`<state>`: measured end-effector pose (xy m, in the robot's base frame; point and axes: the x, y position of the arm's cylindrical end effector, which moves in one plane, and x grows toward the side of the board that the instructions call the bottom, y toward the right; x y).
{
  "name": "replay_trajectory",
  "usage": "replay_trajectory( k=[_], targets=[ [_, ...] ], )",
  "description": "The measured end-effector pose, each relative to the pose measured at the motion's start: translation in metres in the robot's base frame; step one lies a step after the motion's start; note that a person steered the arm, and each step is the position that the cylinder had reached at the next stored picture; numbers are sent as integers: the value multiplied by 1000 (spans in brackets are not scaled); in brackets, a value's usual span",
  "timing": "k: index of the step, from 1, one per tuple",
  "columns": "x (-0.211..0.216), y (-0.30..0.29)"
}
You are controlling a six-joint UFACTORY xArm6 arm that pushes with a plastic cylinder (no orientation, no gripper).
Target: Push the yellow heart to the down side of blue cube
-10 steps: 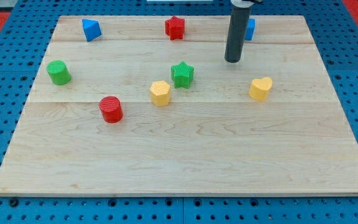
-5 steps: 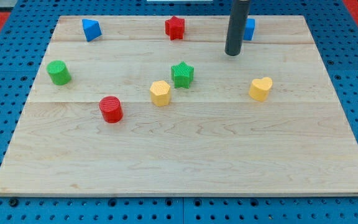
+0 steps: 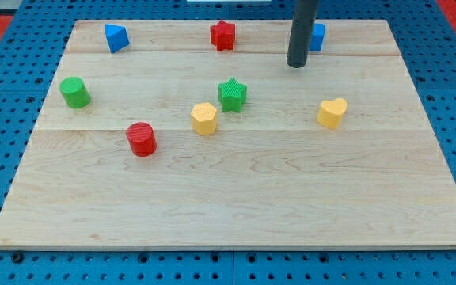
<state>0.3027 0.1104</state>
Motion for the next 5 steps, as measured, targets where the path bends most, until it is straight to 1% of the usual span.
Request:
replay_trajectory(
  k=[3, 4, 5],
  targets=[
    [0, 14],
    [3, 45],
    [6, 20]
  ],
)
